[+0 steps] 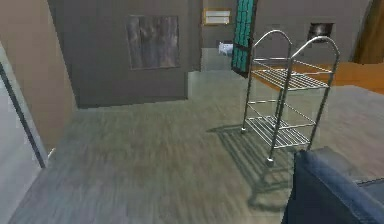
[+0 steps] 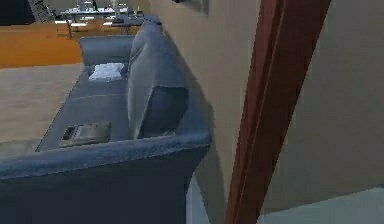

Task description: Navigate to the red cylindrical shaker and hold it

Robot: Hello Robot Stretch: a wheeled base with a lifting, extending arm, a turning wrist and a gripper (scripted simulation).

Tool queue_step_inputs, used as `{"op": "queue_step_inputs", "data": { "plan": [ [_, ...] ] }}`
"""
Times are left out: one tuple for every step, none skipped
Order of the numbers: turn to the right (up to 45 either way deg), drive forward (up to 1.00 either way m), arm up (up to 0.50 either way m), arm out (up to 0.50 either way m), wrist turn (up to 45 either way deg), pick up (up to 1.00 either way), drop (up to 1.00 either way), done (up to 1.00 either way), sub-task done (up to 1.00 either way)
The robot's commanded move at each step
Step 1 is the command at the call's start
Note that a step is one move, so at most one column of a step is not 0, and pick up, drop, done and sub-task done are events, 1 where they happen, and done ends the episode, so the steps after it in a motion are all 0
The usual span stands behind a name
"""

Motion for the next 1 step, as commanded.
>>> {"op": "queue_step_inputs", "data": {
  "plan": [
    [0.0,1.00,0.00,0.00,0.0,0.00,0.00,0.00,0.00]
  ]
}}
